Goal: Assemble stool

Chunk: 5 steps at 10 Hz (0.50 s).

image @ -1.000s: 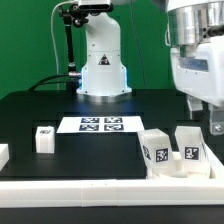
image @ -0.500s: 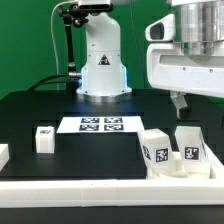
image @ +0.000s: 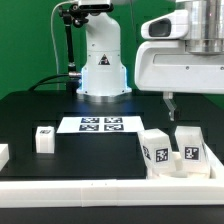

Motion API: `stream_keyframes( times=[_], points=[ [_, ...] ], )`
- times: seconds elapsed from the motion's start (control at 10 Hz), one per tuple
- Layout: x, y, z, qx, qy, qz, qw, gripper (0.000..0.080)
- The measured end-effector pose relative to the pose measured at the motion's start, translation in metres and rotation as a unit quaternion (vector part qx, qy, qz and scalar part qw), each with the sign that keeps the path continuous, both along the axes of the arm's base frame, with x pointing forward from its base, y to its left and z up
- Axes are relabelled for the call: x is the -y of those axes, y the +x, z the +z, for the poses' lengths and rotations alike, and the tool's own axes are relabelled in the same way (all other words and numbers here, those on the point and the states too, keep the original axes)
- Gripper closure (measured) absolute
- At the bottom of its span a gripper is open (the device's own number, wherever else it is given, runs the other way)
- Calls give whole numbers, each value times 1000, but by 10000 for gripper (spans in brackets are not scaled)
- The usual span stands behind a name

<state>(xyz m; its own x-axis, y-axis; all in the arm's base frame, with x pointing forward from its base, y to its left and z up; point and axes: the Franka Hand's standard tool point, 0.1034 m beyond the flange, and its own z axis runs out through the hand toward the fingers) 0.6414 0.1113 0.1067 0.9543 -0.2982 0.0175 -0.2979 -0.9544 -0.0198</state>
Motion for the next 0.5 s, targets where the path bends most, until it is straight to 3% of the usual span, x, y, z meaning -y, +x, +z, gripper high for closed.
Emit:
stream_keyframes(
  times=[0.3, 0.5],
  points=[
    [3, 0, -1, 1, -4, 88, 996, 151],
    [4, 0, 1, 0, -25, 216, 976, 151]
  ],
)
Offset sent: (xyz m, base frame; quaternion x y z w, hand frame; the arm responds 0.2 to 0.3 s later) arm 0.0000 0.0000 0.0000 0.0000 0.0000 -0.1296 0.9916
